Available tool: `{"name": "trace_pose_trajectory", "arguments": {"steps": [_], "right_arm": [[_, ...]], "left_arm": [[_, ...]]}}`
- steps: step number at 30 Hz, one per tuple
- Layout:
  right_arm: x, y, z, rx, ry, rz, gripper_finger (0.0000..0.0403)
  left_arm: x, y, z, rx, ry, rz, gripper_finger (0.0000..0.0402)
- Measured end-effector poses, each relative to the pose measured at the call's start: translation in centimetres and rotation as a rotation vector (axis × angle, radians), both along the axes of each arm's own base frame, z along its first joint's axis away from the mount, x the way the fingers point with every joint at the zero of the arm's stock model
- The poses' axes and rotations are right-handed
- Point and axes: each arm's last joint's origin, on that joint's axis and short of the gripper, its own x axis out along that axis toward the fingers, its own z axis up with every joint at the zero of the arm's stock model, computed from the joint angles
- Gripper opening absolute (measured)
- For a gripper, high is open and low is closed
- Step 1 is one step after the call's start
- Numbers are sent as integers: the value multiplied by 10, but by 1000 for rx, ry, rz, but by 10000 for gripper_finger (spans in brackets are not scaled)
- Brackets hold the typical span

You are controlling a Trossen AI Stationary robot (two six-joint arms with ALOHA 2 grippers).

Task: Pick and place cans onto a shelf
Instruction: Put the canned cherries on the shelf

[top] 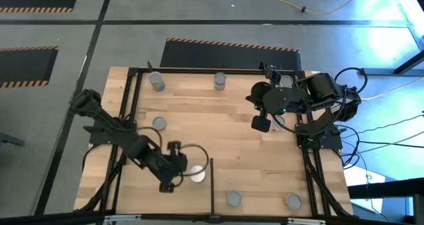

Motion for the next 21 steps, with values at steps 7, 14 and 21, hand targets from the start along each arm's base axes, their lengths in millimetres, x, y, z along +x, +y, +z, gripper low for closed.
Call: {"name": "trace_pose_trajectory", "arguments": {"steps": [7, 14, 21], "right_arm": [[0, 0, 0, -1, 1, 2, 4], [0, 0, 0, -3, 2, 4, 4], [0, 0, 0, -24, 9, 16, 4]], "left_arm": [[-21, 37, 76, 117, -115, 351, 0], [-33, 90, 103, 168, -34, 726, 0], [-32, 141, 108, 148, -3, 970, 0]]}}
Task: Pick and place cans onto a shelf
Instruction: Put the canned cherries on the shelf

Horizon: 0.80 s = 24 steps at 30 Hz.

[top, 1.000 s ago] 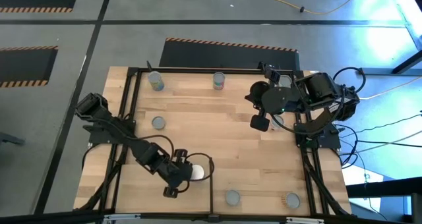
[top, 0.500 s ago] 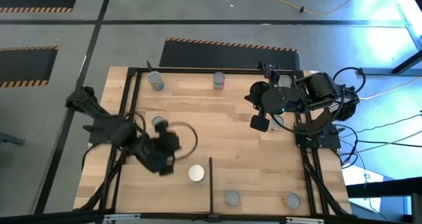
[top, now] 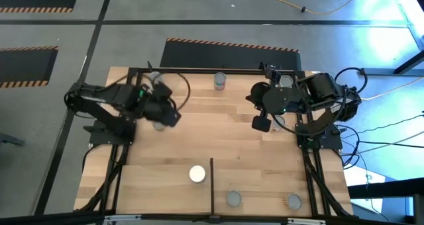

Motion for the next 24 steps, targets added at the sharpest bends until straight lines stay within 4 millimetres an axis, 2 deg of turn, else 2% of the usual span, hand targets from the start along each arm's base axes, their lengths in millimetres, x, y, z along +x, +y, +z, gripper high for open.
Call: {"name": "trace_pose_trajectory", "arguments": {"steps": [5, 11, 18, 24], "right_arm": [[1, 0, 1, 9, -12, -7, 4], [1, 0, 1, 23, -31, -19, 4], [2, 0, 2, 36, -46, -31, 4], [2, -3, 2, 33, -71, -88, 4]], "left_arm": [[3, 33, -1, 29, 69, 62, 6], [-1, 72, -2, 39, 146, 126, 34], [-16, 122, -4, -143, 96, 358, 54], [-24, 169, -15, -170, 161, 469, 55]]}}
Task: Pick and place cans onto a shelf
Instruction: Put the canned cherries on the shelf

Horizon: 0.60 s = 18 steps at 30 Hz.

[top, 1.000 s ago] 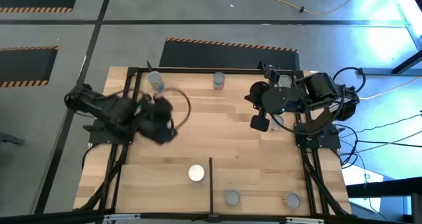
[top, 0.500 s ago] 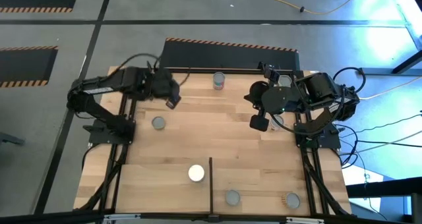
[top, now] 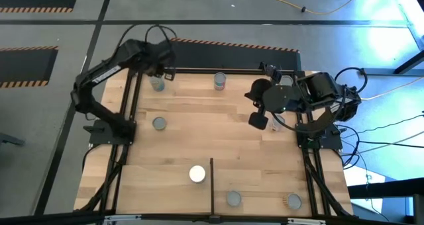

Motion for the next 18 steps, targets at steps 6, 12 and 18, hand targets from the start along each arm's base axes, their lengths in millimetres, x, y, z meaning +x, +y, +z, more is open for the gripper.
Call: {"name": "trace_pose_trajectory", "arguments": {"steps": [6, 12, 18], "right_arm": [[-1, -1, 0, 0, -10, -28, 4], [-3, -3, -2, 36, 9, -49, 4], [-4, -7, -1, 16, -32, -137, 4]], "left_arm": [[5, 42, -25, -121, 74, 20, 55], [15, 77, -59, -246, 164, -2, 55], [24, 105, -89, -301, 201, 8, 55]]}}
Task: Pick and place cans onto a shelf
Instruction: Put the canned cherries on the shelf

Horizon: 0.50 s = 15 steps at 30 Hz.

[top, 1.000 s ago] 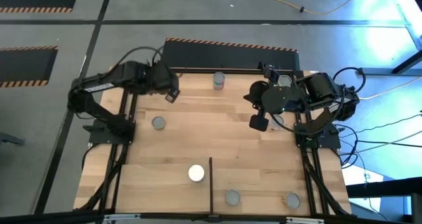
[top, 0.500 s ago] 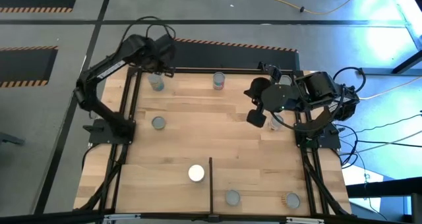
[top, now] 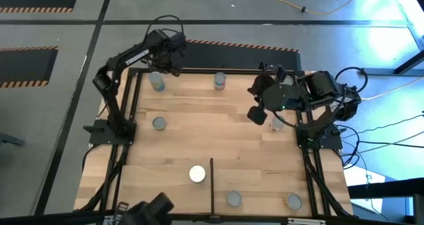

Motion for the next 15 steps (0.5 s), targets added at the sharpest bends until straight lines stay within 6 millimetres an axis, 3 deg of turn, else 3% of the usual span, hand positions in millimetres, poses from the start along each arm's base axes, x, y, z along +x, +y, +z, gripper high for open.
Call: {"name": "trace_pose_trajectory", "arguments": {"steps": [6, 15], "right_arm": [[-1, -3, 2, -79, -22, -68, 4], [0, -3, 2, -113, -26, -91, 4]], "left_arm": [[4, 16, -24, -78, 31, -8, 55], [-2, 26, -35, -78, 42, 54, 55]]}}
